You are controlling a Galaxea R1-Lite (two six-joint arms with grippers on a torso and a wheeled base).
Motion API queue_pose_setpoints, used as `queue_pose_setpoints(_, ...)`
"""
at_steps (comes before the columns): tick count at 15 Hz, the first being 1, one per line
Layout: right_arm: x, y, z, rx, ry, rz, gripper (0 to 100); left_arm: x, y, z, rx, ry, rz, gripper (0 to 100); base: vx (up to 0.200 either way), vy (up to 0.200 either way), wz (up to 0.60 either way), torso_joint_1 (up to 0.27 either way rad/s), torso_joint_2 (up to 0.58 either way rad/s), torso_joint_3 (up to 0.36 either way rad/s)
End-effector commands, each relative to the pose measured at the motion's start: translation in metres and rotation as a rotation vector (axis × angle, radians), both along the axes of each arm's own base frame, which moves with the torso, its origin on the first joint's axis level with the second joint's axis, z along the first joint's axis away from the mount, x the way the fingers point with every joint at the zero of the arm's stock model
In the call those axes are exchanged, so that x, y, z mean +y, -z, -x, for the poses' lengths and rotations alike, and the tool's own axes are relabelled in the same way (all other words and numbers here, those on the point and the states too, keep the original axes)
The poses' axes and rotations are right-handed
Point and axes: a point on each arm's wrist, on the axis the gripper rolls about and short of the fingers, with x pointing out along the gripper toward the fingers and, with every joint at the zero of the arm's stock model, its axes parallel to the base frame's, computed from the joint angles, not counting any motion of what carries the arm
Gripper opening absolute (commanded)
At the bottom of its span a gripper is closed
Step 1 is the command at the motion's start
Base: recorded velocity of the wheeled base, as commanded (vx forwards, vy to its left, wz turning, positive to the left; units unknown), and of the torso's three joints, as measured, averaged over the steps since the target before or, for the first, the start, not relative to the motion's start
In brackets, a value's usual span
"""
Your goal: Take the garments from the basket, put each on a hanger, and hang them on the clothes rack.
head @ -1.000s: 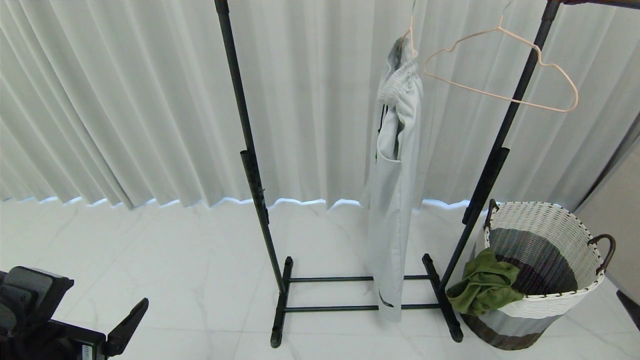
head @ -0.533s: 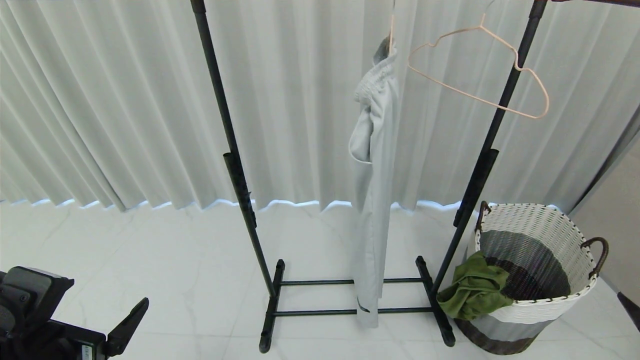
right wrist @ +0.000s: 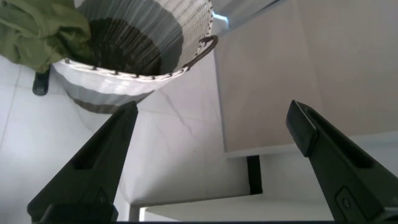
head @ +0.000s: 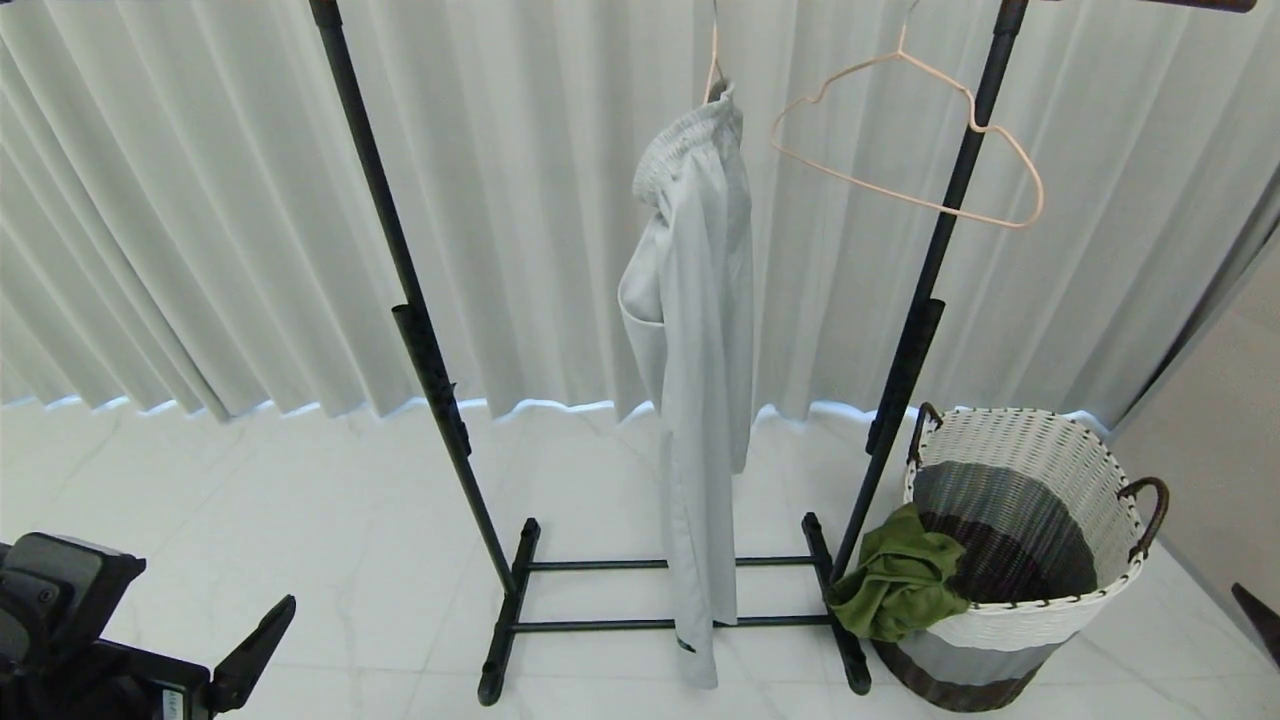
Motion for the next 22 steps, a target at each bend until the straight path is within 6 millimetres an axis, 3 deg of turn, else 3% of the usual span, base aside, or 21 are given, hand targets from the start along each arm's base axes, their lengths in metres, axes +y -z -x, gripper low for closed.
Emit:
queue_pose_setpoints(1, 0.0, 0.002, 0.0, 0.009, 0.0, 0.001, 100, 0.0, 0.0, 0.0, 0.0, 0.0, -0.001, 100, 0.0, 0.0, 0.0, 0.0, 0.0, 0.0)
queue_pose_setpoints(6, 0.0, 0.011, 0.001, 0.052, 0.0, 0.008, 100, -0.003, 0.001, -0.001, 0.005, 0.032, -0.001, 100, 0.2, 0.0, 0.0, 0.001, 0.0, 0.003)
queue_pose_setpoints(11, 0.002, 0.03, -0.013, 0.18, 0.0, -0.006, 100, -0.005, 0.003, 0.0, 0.034, 0.043, -0.001, 100, 0.2, 0.0, 0.0, 0.005, 0.0, 0.002)
queue_pose_setpoints(13, 0.004, 0.046, -0.024, 0.287, -0.036, -0.043, 100, -0.004, 0.007, 0.003, 0.074, 0.043, -0.001, 100, 0.2, 0.0, 0.0, 0.005, 0.0, 0.002)
queue_pose_setpoints(19, 0.012, 0.091, -0.065, 0.481, -0.126, -0.103, 100, -0.01, 0.008, 0.006, 0.078, 0.1, -0.003, 100, 0.0, 0.0, 0.0, 0.0, 0.0, 0.0)
queue_pose_setpoints(22, 0.015, 0.127, -0.082, 0.554, -0.143, -0.121, 100, -0.014, 0.007, 0.007, 0.069, 0.144, -0.003, 100, 0.0, 0.0, 0.0, 0.0, 0.0, 0.0)
